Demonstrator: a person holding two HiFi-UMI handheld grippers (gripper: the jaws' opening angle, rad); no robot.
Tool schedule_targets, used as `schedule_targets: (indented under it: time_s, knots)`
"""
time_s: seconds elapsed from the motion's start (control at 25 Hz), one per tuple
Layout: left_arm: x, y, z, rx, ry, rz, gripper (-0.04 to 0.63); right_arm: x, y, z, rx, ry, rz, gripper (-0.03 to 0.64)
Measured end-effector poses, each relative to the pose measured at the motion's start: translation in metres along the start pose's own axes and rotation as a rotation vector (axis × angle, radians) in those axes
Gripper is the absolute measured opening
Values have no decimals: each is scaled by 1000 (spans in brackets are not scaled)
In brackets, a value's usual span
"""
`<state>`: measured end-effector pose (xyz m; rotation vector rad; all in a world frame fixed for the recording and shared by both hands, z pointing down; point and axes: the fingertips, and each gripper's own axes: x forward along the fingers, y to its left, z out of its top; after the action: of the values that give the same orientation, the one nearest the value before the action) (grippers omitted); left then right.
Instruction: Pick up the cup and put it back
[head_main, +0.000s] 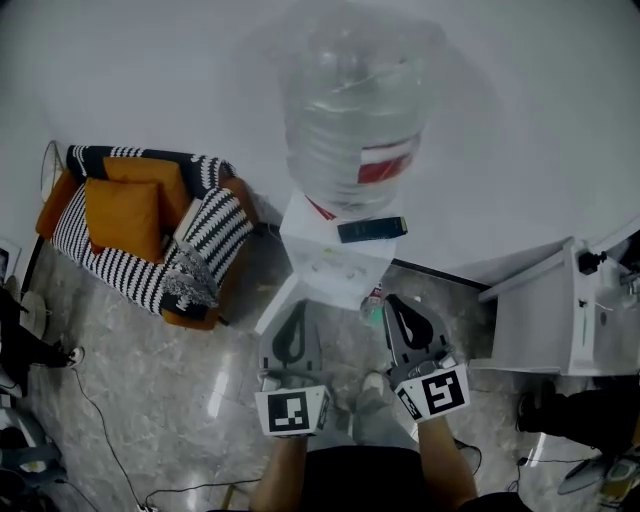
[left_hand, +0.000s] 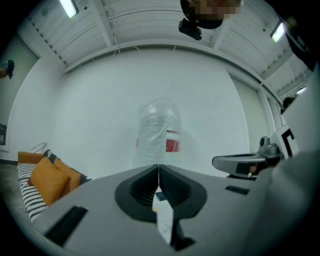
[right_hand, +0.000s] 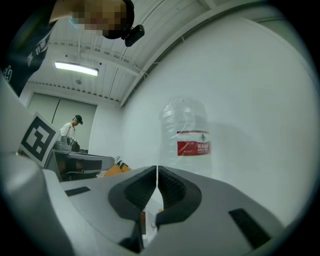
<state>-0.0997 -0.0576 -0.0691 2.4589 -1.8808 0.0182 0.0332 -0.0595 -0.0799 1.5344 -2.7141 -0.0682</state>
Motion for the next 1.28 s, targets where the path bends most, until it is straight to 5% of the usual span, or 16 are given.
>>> schedule_targets:
  time_s: [0.24,0.64,1.04,1.28]
  knots:
    - [17,-13,-11,0,-3,-5,12,-5,-29,-28,47,25,-1,15]
    - [41,-30,-84,21,82,-74,12,5,-31,-99,77,48,69,15]
    - [51,-28,-225,86,207,-109,12,32,12,-228,78,144,170,15]
    - [58,-18,-308,40,238,-78,12,38,11,-306,44,204,202,17]
